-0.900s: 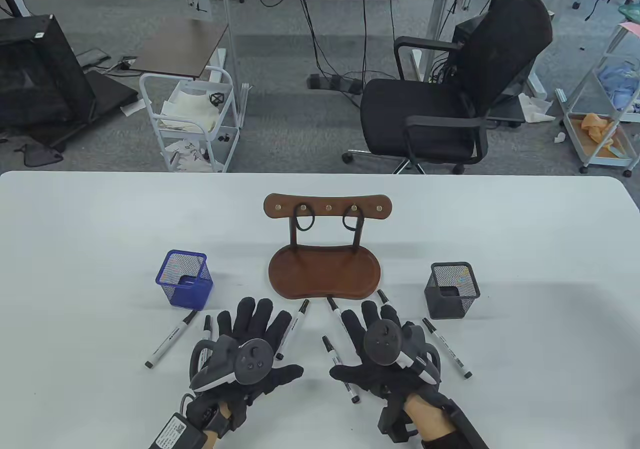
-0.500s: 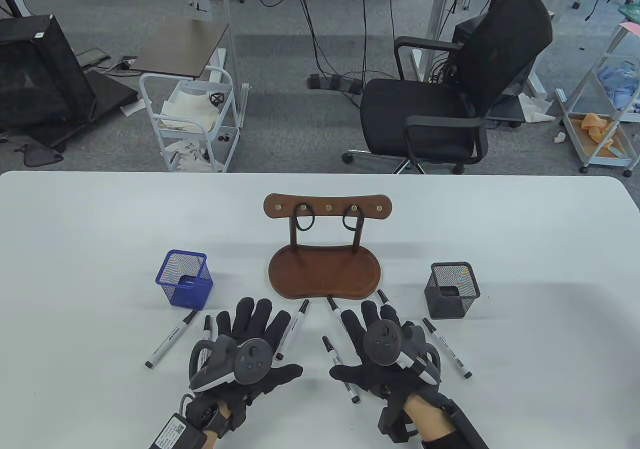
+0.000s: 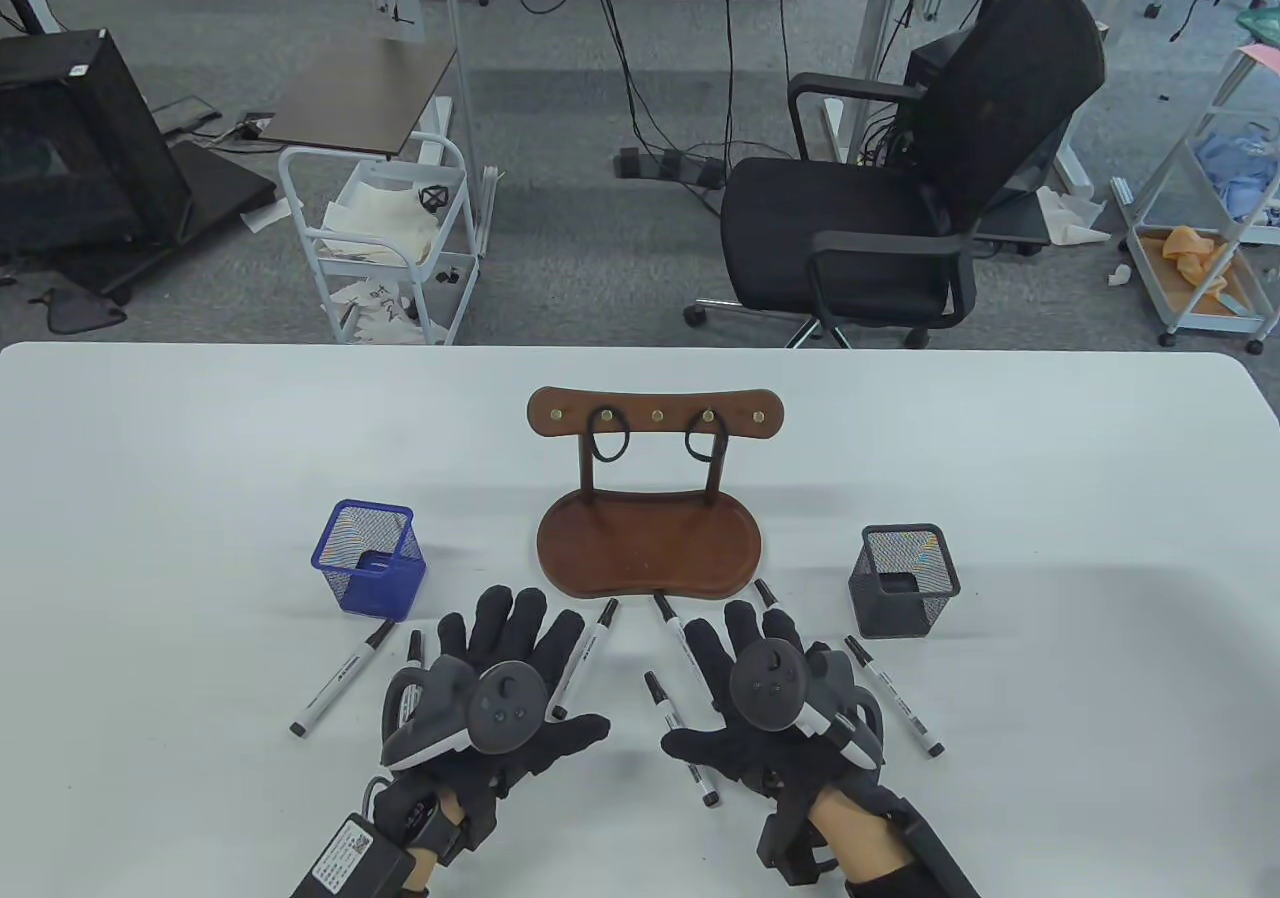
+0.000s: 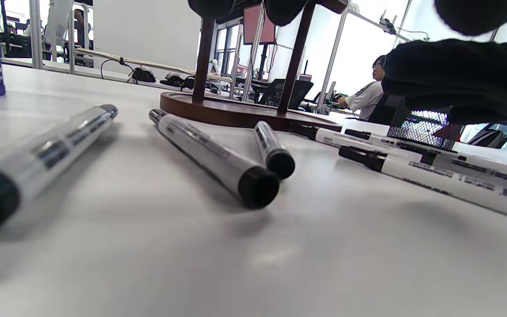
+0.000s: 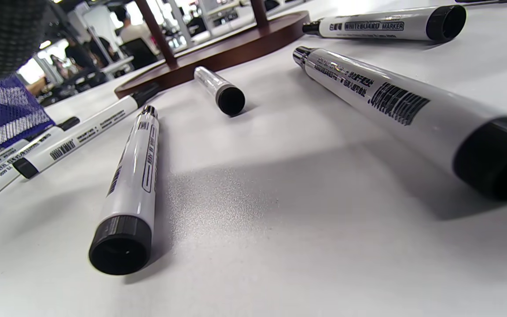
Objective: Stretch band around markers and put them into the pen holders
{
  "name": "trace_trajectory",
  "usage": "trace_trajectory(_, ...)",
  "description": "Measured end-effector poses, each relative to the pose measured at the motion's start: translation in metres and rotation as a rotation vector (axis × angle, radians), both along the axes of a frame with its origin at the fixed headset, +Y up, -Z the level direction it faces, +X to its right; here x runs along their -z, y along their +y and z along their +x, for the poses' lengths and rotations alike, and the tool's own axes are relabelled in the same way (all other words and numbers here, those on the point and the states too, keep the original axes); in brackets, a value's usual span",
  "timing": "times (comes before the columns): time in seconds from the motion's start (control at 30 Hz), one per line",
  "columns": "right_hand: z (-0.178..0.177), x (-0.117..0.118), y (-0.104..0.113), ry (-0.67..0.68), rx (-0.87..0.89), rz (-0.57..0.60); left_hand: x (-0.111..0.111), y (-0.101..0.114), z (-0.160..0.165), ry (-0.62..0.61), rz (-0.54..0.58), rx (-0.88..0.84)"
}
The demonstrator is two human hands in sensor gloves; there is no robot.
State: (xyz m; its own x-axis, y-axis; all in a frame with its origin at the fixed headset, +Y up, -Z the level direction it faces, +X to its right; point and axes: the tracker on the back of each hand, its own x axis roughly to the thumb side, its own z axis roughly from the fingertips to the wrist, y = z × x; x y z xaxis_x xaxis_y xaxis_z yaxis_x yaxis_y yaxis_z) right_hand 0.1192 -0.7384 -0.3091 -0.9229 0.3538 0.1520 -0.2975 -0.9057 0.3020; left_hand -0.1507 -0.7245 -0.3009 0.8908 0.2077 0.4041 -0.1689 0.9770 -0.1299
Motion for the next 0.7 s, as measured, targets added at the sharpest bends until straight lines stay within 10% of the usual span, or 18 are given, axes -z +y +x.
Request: trace_trajectory(0.7,0.005,0.001,0.002,-0.013,0.029,0.026,0.065,0.068,0.002,0.119,-0.078,-0.279)
